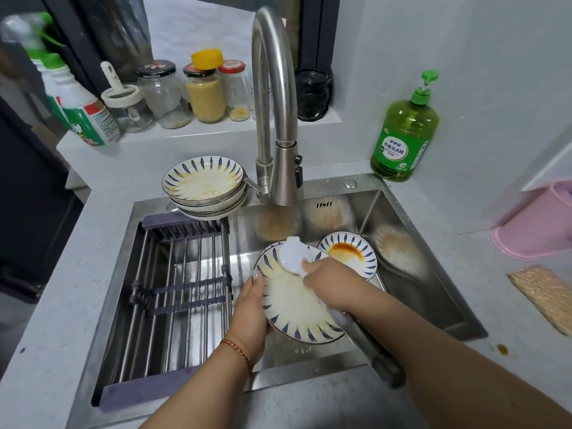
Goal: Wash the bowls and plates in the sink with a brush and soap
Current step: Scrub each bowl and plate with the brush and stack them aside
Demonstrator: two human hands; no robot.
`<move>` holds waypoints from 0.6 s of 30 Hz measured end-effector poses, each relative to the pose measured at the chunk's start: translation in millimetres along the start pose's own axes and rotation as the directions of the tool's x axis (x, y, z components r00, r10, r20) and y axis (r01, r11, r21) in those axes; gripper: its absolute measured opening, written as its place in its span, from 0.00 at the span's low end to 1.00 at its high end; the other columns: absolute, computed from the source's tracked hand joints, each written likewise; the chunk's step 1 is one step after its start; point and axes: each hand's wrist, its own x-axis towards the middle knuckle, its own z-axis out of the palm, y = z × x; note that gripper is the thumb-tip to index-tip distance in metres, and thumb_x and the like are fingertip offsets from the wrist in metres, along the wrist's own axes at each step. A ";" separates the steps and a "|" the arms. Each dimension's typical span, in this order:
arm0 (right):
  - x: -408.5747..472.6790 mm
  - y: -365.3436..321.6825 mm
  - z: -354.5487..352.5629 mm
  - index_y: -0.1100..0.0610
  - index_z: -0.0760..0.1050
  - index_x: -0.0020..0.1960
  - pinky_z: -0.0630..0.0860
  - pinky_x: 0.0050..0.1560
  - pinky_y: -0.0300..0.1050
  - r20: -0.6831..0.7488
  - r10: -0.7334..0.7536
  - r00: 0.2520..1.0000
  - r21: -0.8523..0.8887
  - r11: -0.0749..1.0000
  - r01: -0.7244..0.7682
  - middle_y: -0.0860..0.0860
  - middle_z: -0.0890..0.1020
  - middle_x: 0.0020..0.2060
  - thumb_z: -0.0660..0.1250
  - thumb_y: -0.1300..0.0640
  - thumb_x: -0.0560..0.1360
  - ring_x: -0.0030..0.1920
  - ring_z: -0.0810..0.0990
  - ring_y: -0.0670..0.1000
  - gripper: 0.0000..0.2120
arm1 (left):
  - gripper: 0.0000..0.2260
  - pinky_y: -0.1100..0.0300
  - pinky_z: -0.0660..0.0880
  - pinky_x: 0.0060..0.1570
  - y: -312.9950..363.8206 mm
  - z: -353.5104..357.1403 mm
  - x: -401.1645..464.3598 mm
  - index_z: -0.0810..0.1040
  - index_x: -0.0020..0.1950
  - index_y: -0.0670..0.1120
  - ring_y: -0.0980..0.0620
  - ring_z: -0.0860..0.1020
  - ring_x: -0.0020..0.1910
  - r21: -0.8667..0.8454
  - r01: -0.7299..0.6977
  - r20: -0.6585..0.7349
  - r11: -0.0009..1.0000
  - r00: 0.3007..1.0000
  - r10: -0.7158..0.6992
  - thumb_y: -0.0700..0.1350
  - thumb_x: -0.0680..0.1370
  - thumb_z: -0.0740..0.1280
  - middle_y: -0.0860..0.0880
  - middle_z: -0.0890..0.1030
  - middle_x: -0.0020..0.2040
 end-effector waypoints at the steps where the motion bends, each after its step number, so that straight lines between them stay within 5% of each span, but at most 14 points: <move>1: -3.2 -5.3 3.0 0.62 0.69 0.68 0.73 0.52 0.48 0.033 -0.031 0.999 0.007 1.000 0.031 0.63 0.76 0.59 0.53 0.62 0.78 0.54 0.76 0.60 0.19 | 0.20 0.45 0.78 0.53 0.4 0.7 -0.2 0.76 0.65 0.49 0.44 0.81 0.57 0.005 0.011 -0.016 1.000 1.000 -0.010 0.57 0.82 0.54 0.45 0.83 0.58; 4: -20.1 -13.9 10.4 0.64 0.71 0.65 0.68 0.38 0.40 0.135 -0.126 0.983 0.010 0.992 0.125 0.64 0.77 0.57 0.54 0.63 0.78 0.57 0.76 0.63 0.18 | 0.21 0.41 0.77 0.55 2.0 0.4 -1.2 0.77 0.64 0.47 0.40 0.81 0.55 -0.003 0.035 -0.078 0.999 0.996 -0.036 0.59 0.82 0.54 0.43 0.83 0.56; 8: -47.7 -3.7 7.7 0.67 0.69 0.67 0.61 0.33 0.37 0.213 -0.108 0.971 -0.006 0.994 0.111 0.64 0.77 0.57 0.55 0.65 0.80 0.56 0.76 0.62 0.17 | 0.22 0.40 0.76 0.55 4.2 -7.3 1.0 0.77 0.61 0.45 0.39 0.81 0.54 -0.047 0.017 -0.136 0.999 0.990 -0.024 0.59 0.82 0.55 0.41 0.83 0.54; 11: -58.3 10.6 -5.5 0.67 0.67 0.69 0.65 0.40 0.41 0.315 -0.089 0.945 -0.300 0.935 0.188 0.61 0.75 0.60 0.56 0.66 0.79 0.55 0.76 0.57 0.19 | 0.21 0.37 0.75 0.57 5.3 -14.5 1.3 0.77 0.64 0.47 0.41 0.81 0.56 -0.057 -0.019 -0.136 0.998 0.991 0.011 0.59 0.82 0.54 0.43 0.83 0.57; 14: -40.9 27.3 -17.9 0.67 0.73 0.62 0.67 0.46 0.41 0.382 -0.125 0.916 -0.591 0.729 0.345 0.59 0.75 0.60 0.56 0.66 0.79 0.58 0.75 0.58 0.14 | 0.20 0.35 0.74 0.57 3.2 -13.8 -2.6 0.77 0.63 0.48 0.40 0.81 0.56 -0.046 -0.031 -0.144 0.998 0.989 0.024 0.57 0.82 0.54 0.43 0.83 0.56; 18: -6.1 25.8 -17.4 0.64 0.75 0.61 0.73 0.51 0.42 0.183 -0.106 0.977 -0.531 0.826 0.189 0.58 0.77 0.57 0.58 0.65 0.78 0.57 0.77 0.59 0.14 | 0.19 0.32 0.72 0.58 -3.0 -1.8 -9.7 0.77 0.62 0.47 0.38 0.79 0.58 0.001 -0.016 -0.096 1.000 0.995 0.016 0.57 0.82 0.55 0.42 0.82 0.57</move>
